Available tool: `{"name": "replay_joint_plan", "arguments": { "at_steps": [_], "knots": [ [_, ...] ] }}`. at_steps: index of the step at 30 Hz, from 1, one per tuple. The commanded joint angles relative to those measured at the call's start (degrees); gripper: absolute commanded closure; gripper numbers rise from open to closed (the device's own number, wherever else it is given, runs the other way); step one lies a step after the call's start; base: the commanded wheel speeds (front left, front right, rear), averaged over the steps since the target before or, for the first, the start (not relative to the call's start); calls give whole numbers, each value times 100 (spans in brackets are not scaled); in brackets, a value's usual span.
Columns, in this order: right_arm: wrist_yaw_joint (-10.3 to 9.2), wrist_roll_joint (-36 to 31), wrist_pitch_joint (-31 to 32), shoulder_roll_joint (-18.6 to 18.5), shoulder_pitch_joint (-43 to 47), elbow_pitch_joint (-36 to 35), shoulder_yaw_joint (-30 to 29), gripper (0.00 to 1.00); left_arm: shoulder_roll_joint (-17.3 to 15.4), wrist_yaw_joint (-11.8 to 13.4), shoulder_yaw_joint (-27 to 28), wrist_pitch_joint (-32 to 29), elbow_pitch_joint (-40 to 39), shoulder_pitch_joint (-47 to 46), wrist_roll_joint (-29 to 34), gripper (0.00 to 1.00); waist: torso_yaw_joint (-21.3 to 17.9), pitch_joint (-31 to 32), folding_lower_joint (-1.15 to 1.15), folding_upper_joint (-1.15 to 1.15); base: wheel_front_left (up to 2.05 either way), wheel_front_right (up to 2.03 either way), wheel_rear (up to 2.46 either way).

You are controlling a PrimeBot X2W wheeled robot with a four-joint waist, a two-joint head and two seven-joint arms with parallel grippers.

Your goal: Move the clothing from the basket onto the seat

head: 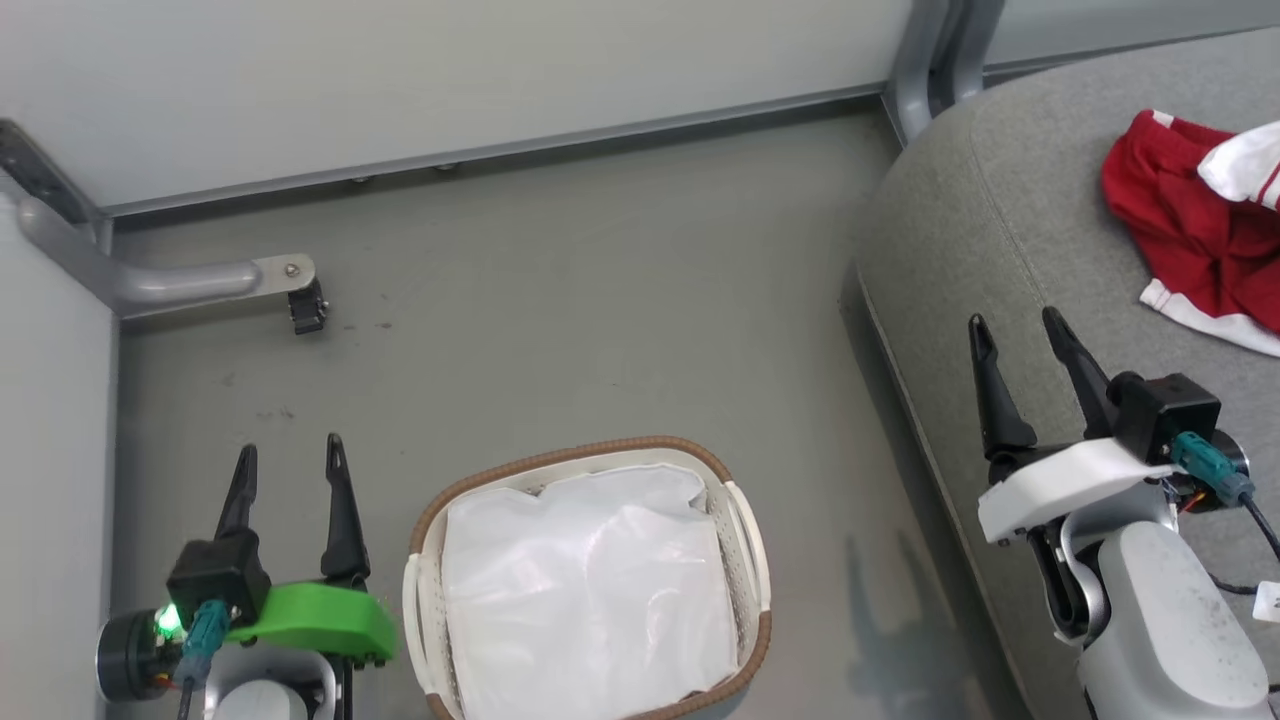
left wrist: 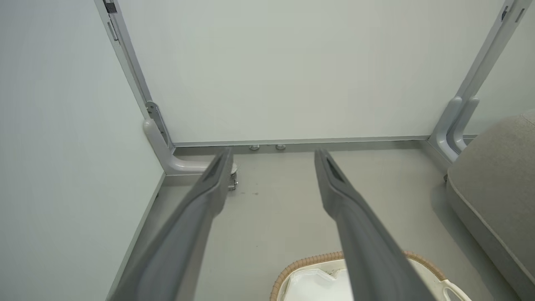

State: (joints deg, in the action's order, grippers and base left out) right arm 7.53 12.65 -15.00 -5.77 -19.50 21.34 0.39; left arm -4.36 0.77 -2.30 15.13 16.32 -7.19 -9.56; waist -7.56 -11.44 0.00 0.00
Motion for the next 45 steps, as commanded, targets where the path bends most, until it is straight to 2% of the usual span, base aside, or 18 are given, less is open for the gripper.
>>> {"name": "replay_joint_plan", "arguments": {
  "at_steps": [1,12,20,21,26,45],
  "knots": [
    [-8,-16,-25,-3,158,-12,-38,0,31,-45,52,0,0,133,70,0,312,340,0,0,0,0,0],
    [-8,-72,-25,105,1063,117,26,0,130,-278,481,0,-20,930,88,0,357,930,0,0,0,0,0],
    [-8,-58,-25,92,1242,164,69,0,144,-370,453,0,-38,1155,-158,0,362,1034,0,0,0,0,0],
    [0,-61,0,118,1184,154,71,100,141,-354,431,0,-21,1081,-170,100,361,1034,0,0,0,0,0],
    [0,-22,42,183,1270,354,68,100,178,-357,422,-21,223,1082,-221,100,366,1039,0,0,0,0,0],
    [-1,1925,560,206,1279,78,-124,100,168,-475,539,-547,107,824,-2186,100,425,1052,0,0,0,0,0]
  ]
}}
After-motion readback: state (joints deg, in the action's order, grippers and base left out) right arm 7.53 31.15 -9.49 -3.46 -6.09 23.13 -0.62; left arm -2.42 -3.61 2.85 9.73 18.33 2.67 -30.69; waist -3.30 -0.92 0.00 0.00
